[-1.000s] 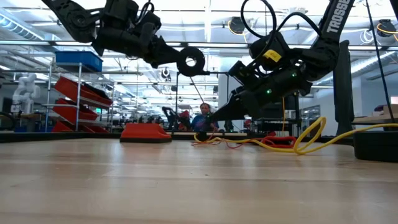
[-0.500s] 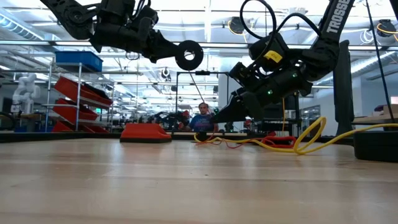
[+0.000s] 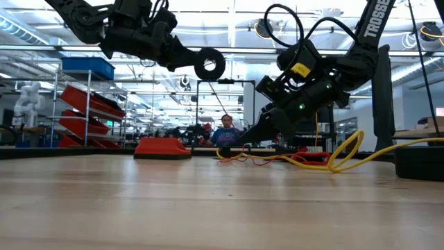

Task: Coil cords
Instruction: Coil the red wire onto spool

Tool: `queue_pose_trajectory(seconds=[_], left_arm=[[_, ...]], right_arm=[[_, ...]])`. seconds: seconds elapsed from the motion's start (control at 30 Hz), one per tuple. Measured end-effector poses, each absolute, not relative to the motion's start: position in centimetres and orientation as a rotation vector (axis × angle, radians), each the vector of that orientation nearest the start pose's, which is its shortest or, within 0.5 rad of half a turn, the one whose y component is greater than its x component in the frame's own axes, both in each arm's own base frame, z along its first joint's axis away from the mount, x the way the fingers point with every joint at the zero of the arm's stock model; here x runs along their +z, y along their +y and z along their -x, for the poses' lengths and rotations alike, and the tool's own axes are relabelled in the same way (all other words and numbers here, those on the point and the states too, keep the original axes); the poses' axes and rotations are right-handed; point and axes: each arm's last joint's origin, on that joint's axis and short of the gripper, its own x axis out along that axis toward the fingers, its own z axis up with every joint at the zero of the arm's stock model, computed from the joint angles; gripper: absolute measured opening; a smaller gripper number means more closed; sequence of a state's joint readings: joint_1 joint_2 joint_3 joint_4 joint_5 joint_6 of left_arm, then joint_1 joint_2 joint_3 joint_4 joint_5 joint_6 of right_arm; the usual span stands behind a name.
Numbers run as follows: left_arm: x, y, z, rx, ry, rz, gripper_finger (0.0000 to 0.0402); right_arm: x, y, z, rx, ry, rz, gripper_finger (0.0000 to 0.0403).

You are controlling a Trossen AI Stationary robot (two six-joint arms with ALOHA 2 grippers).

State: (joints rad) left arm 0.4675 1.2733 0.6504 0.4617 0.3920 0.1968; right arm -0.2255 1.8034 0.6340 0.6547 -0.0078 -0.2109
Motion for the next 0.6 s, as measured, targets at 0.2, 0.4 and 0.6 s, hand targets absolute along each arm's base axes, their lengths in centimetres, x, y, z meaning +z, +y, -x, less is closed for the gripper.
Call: queue_pose_trajectory(seconds=[0.2,0.4,0.6], left_arm=[[23.4,11.1,-24.3,0.059,0.293,-0.15,0.0006],[22.1,11.1,-24.1,0.067,0.414,-0.177,0.0006],[20.4,11.3,-24.6,0.049,0.491,-0.15,0.0006]], right_arm=[[10.9,-7.6,-30.6,-0.195,0.542,0.102,0.0],[11.5,-7.6,-30.7,-0.207,0.501,0.08,0.0],[13.3,-7.6,-30.6,-0.222,0.432,0.078,0.0]])
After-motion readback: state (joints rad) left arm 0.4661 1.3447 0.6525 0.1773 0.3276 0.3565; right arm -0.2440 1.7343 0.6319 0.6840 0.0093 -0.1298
